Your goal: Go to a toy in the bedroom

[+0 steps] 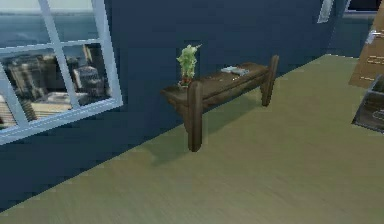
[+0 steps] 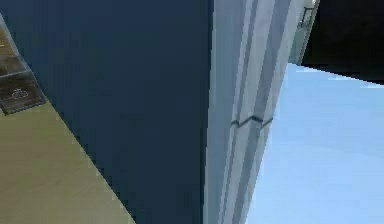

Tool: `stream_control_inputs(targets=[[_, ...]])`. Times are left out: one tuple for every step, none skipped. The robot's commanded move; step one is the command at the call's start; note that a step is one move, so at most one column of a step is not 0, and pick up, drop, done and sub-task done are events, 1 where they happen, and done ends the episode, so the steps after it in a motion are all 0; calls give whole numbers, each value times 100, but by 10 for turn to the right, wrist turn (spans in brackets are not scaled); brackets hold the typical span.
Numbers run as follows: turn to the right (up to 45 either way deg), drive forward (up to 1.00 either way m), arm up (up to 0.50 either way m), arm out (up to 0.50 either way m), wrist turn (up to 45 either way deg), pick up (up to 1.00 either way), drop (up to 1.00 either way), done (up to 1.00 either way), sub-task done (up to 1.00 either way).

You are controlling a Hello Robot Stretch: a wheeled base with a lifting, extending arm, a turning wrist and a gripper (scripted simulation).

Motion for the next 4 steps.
stream_control_inputs(targets=[[-450, 0, 0, 0, 0, 0, 0, 0, 0], [0, 10, 0, 0, 0, 0, 0, 0, 0], [450, 0, 0, 0, 0, 0, 0, 0, 0], [330, 0, 0, 0, 0, 0, 0, 0, 0]])
